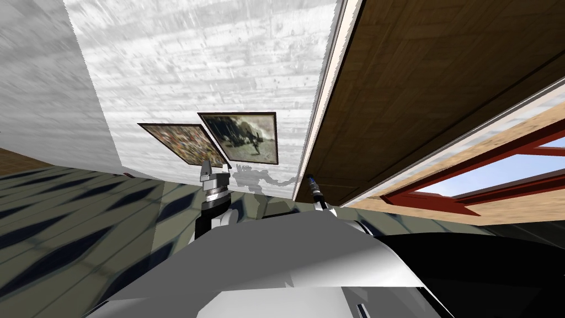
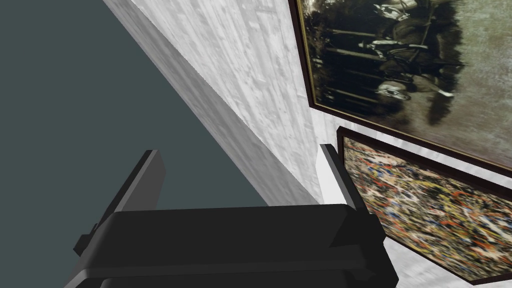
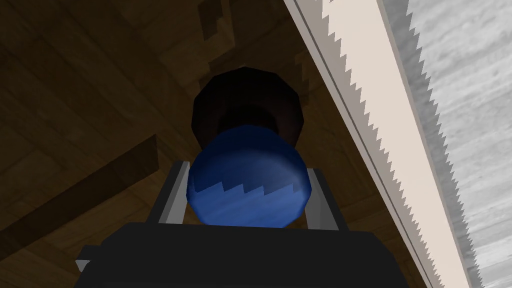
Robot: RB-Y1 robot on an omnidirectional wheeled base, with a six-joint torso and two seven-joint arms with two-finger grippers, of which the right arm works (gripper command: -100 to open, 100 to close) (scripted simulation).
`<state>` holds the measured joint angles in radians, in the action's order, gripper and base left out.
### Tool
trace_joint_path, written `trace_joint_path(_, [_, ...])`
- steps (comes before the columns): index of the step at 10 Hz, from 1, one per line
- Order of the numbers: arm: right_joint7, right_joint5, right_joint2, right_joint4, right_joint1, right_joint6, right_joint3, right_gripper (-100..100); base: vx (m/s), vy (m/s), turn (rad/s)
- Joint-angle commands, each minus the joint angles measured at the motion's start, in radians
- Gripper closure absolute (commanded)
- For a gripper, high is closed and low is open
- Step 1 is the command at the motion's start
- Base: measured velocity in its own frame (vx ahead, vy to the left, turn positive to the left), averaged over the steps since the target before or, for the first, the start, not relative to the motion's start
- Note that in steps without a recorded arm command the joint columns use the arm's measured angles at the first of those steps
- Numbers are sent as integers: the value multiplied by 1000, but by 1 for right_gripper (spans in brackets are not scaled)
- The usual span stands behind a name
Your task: Pull the door open
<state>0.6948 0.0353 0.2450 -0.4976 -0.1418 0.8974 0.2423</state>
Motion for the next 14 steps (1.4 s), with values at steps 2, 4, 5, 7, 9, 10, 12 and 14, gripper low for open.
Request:
trace_joint_path(2, [-67, -11, -3, -2, 3, 0, -13, 100, -27, -10, 21])
trace_joint_path(4, [-108, -19, -1, -2, 3, 1, -20, 100, -18, -4, 12])
trace_joint_path(5, [-146, -27, 1, -3, 3, 1, -27, 100, -20, -8, 23])
trace_joint_path(7, [-189, -35, 3, -3, 3, 1, -34, 100, -17, -5, 11])
trace_joint_path(9, [-231, -44, 5, -3, 4, 1, -42, 100, -29, -8, 26])
trace_joint_path(10, [-265, -53, 7, -3, 4, 1, -49, 100, -21, -4, 11])
trace_joint_path(12, [-312, -62, 9, -4, 4, 2, -57, 100, -20, -6, 13])
trace_joint_path(14, [-356, -71, 11, -4, 4, 2, -65, 100, -31, -11, 24])
